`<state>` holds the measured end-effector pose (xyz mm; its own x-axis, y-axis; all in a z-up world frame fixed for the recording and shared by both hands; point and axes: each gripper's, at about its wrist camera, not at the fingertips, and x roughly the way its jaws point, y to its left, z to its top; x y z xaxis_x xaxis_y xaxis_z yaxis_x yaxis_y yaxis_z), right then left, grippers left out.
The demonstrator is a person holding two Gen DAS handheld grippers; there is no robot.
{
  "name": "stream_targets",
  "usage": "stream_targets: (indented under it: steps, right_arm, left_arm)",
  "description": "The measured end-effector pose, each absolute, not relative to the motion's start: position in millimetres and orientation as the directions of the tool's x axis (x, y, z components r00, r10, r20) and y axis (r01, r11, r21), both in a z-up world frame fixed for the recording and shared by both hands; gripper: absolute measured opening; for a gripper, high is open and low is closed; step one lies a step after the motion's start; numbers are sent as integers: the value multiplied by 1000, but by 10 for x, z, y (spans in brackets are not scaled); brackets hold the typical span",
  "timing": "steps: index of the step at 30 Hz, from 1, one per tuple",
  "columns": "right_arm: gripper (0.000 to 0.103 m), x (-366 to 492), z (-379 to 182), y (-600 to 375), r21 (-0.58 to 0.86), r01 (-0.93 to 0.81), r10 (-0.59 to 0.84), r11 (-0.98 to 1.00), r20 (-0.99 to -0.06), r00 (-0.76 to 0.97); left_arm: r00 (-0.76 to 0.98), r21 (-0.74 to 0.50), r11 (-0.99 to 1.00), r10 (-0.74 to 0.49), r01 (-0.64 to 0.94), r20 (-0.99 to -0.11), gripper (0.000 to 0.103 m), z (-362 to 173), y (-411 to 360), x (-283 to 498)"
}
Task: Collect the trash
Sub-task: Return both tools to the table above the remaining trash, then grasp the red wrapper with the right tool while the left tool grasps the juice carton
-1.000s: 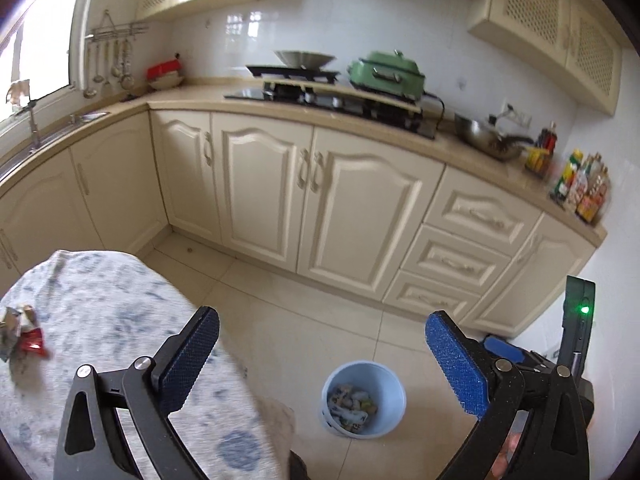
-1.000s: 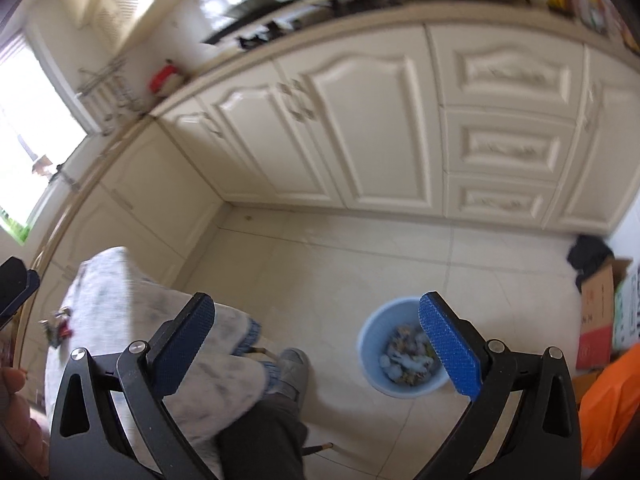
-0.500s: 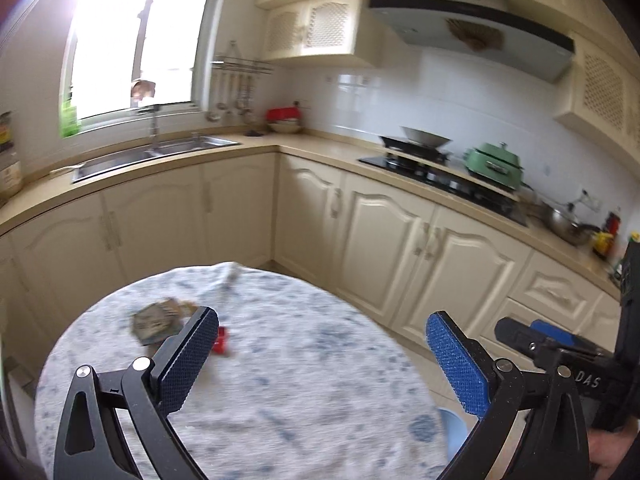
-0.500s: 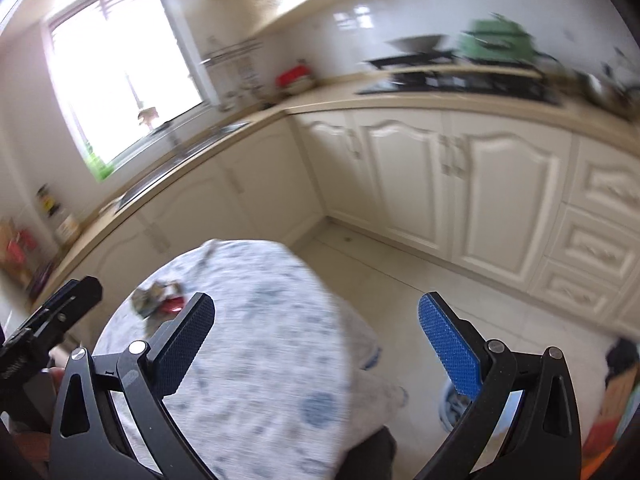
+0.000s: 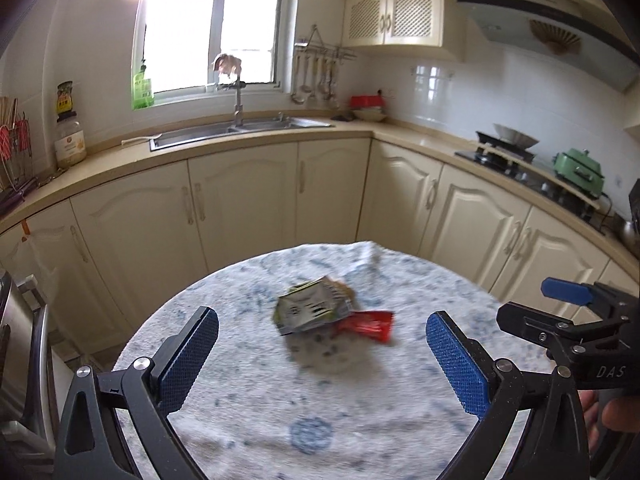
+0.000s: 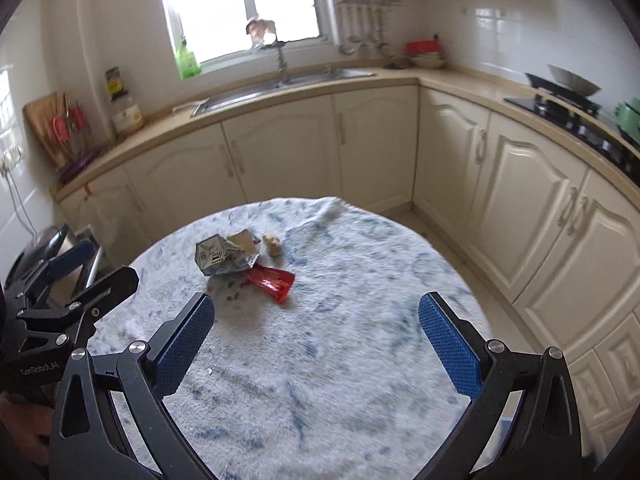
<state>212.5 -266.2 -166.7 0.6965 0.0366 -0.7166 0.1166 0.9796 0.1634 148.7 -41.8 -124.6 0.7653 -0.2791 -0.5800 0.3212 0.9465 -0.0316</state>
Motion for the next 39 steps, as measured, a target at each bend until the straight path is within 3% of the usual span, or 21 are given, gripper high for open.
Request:
stream_targets:
  steps: [11, 19, 21, 23, 25, 31, 32, 33, 34, 39]
  right_arm:
    - [103, 3051, -2561, -2502, 123, -18, 112, 992, -825, 554]
    - [98, 3384, -2877, -2442, 100, -143, 159, 985, -850, 503]
    - [93, 3445, -2913, -2431, 105, -168, 176, 980, -852, 493]
    - [85, 3491, -2941, -2413, 117, -189, 197, 975, -849, 489]
    - [80, 3517, -2952, -2331, 73, -217, 175, 973, -850, 498]
    - [26, 3484, -2900, -2177, 78, -259, 205, 963, -836, 509]
    - [23, 3479, -2900, -2163, 78, -253, 201, 964, -836, 511]
    - [22, 3468, -2897, -2157, 78, -247, 198, 966, -836, 512]
    - [20, 3452, -2895, -2159, 84, -240, 199, 967, -836, 511]
    - [14, 3310, -2855, -2187, 119, -209, 212, 971, -835, 509]
  left_arm:
    - [677, 124, 910, -199, 396, -709, 102, -1835, -506, 2669]
    - [716, 320, 792, -201, 521, -668, 100, -2179, -786, 3218]
    - [700, 317, 767, -229, 558, -677, 94, -2306, -815, 3337]
    - [663, 274, 759, -263, 591, -701, 71, -2362, -815, 3399]
    - [589, 158, 760, -335, 630, -735, 58, -2396, -801, 3500]
    - [553, 51, 790, -380, 611, -741, 51, -2469, -734, 3673]
    - [548, 39, 791, -387, 610, -741, 25, -2471, -722, 3682]
    - [526, 17, 793, -388, 609, -757, 21, -2497, -714, 3706]
    - [515, 4, 797, -386, 604, -765, 3, -2526, -699, 3722]
    - [502, -25, 805, -393, 593, -771, 5, -2554, -655, 3683]
